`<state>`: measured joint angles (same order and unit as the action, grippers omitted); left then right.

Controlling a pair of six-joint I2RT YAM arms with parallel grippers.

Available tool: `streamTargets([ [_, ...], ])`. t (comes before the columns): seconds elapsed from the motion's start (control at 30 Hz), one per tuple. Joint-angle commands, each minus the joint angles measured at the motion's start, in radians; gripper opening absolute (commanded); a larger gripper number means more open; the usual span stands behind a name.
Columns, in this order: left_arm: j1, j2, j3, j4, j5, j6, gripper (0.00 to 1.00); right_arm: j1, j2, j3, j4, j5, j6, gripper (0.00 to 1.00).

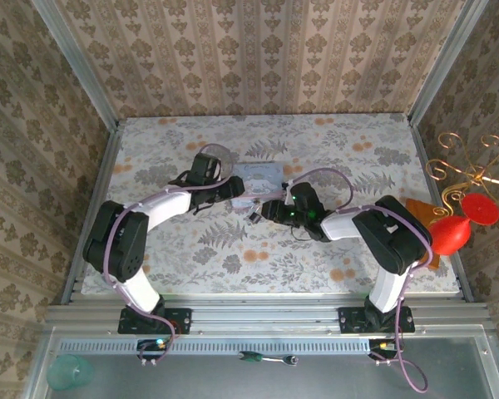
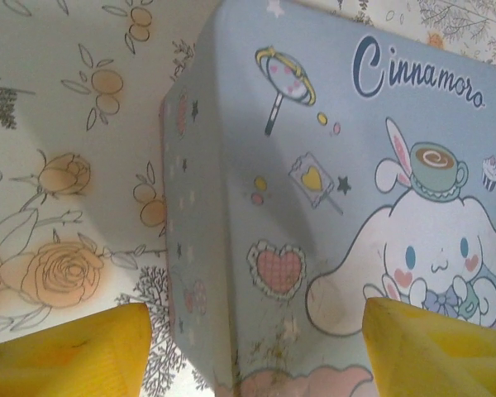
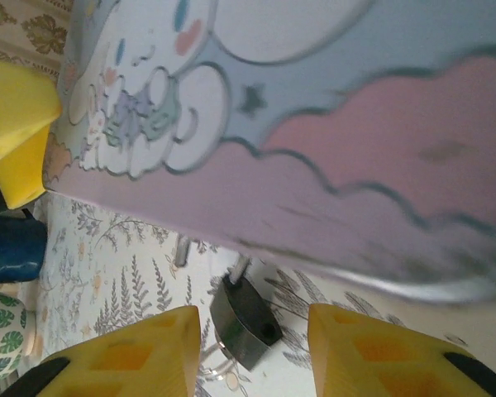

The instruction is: Unlock the padlock with the key

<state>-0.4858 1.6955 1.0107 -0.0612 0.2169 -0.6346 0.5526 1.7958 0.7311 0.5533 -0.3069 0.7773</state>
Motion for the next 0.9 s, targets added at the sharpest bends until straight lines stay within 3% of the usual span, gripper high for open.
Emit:
streamTargets([
  [0.0, 0.009, 0.021, 0.022, 0.003, -0.008, 0.013, 0.69, 0.027, 0.032, 0.07, -0.131, 0.056, -0.053, 0.44],
  [0.47, 0.017, 0.046, -0.016, 0.065, -0.006, -0.055, 0.69, 0.129, 0.085, 0.225, -0.438, 0.263, -0.239, 0.46],
  [0.87, 0.017, 0.047, -0.021, 0.075, 0.001, -0.063, 0.69, 0.172, 0.148, 0.299, -0.511, 0.337, -0.289, 0.46],
])
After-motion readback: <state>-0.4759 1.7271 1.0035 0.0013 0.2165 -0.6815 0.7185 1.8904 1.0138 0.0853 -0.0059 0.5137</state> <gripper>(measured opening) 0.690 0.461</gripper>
